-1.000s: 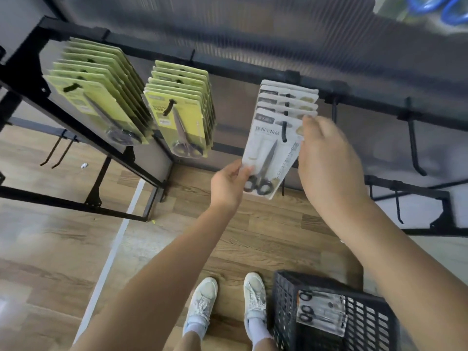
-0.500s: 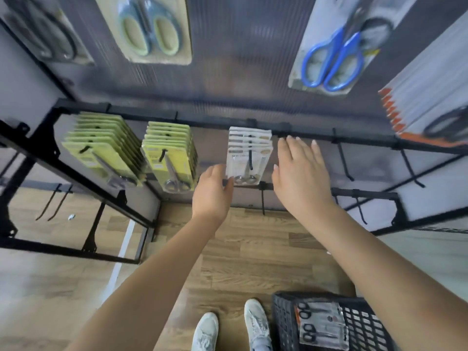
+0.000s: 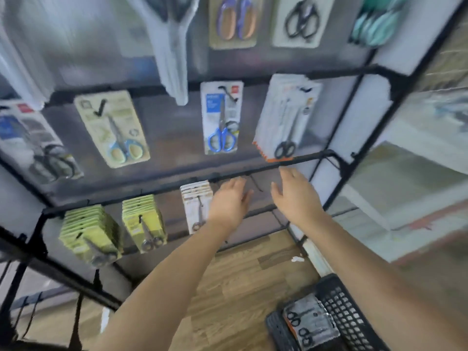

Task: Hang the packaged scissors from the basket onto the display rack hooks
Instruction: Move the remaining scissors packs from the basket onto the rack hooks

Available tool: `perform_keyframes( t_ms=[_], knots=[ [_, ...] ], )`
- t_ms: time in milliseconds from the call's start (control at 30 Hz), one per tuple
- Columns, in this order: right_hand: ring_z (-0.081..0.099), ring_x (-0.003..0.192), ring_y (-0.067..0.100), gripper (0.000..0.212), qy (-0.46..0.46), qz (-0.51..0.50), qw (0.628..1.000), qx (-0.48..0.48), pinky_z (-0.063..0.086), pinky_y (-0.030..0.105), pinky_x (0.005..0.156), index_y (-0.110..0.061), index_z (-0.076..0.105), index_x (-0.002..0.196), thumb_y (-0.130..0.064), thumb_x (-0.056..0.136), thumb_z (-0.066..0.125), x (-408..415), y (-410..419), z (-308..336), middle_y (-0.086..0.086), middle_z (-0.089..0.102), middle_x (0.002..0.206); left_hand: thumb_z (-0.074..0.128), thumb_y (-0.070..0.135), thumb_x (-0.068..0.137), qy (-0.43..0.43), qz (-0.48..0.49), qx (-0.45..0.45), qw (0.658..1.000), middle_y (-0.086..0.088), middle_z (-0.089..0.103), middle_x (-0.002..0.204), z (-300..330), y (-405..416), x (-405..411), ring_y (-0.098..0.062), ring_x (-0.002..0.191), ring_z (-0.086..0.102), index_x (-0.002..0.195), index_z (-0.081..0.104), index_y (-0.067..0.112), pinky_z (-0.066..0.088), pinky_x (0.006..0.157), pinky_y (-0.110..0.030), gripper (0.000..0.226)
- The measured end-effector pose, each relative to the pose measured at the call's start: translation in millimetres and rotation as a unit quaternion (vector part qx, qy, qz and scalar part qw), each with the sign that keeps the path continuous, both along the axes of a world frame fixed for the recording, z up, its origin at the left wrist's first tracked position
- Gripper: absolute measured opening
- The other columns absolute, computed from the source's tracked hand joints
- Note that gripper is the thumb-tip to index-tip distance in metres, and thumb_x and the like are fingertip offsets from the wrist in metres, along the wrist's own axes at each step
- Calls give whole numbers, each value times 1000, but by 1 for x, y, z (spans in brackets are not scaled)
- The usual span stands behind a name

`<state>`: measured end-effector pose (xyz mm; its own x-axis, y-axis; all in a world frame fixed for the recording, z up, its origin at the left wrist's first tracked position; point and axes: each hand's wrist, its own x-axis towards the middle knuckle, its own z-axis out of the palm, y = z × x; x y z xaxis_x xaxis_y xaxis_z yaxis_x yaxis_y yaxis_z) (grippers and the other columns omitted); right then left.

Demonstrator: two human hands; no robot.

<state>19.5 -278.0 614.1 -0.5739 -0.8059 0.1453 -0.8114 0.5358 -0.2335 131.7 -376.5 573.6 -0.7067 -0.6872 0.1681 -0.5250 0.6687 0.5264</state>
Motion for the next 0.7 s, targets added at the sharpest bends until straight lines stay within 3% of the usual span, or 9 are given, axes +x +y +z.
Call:
perform_keyframes(
  t_ms=[133,367,500,700],
  knots=[
    [53,111,37,40,-6,-78,997,-8,39,39,93,0,49,128,-20,93,49,-20,73,19,20,54,123,42,27,99,-12,-64,12,998,-16,51,132,25,47,-40,-30,121,46,130,47,3,40,95,-37,40],
    [50,115,32,40,-26,-201,979,-17,39,37,94,-1,45,130,-21,96,44,-48,208,32,16,51,128,42,29,99,8,-171,38,984,-11,49,136,50,157,-96,-28,123,46,134,45,8,38,94,-34,41],
    [50,115,31,41,-63,-262,963,9,41,36,92,-3,41,133,-23,97,40,-47,285,19,15,49,130,43,28,98,-11,-217,60,974,-14,58,117,35,225,-115,-32,111,53,117,52,6,44,86,-37,31],
    [55,103,31,32,-106,-340,934,23,44,34,79,-5,49,121,-20,94,41,-35,379,-13,14,54,118,39,32,100,-64,-301,60,950,-9,43,144,4,312,-126,-23,132,38,141,39,9,30,104,-29,46]
  ],
)
